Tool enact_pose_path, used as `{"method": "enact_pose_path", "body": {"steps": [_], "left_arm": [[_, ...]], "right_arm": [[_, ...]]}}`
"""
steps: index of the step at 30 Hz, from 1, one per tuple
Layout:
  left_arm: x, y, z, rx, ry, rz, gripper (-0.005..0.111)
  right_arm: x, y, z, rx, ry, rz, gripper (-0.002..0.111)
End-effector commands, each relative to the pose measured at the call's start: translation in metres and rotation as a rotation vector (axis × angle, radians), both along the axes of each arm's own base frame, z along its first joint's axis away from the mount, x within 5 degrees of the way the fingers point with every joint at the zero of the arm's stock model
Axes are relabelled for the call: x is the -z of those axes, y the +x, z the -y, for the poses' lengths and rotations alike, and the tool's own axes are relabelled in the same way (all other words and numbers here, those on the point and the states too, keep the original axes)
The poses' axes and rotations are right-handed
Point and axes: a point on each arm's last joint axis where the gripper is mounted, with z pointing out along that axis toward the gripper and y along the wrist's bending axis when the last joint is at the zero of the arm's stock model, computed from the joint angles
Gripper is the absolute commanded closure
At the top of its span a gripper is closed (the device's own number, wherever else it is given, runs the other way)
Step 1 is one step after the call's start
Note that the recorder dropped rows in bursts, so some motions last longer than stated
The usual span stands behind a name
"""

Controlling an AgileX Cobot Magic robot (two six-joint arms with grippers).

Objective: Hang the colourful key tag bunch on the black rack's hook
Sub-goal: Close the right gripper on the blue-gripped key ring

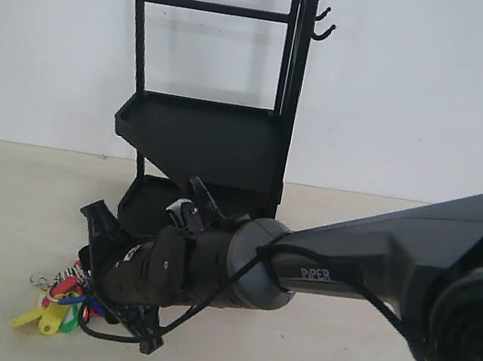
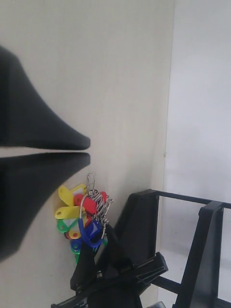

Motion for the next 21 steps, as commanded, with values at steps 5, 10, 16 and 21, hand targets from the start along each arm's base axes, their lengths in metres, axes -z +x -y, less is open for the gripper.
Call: {"method": "enact_pose_path", "body": {"steps": [5,10,16,21], "left_arm": [[-0.001,0.000,0.000,0.000,0.008,0.011,0.102],[-0.001,0.000,0.000,0.000,0.008,0.011,0.102],[-0.001,0.000,0.000,0.000,0.008,0.011,0.102],[-0.001,0.000,0.000,0.000,0.008,0.011,0.102]], "right_arm": [[0.006,0.002,0.002,-0.019,-0.029,-0.020,0.067],[0.014,0.000,0.002,-0.031,-0.049,-0.043,0.098],[0.014,-0.001,0.002,-0.101,-0.104,-0.008,0.108],[0.003,-0.002,0.002,-0.197,-0.168,0.077,0.108]]}}
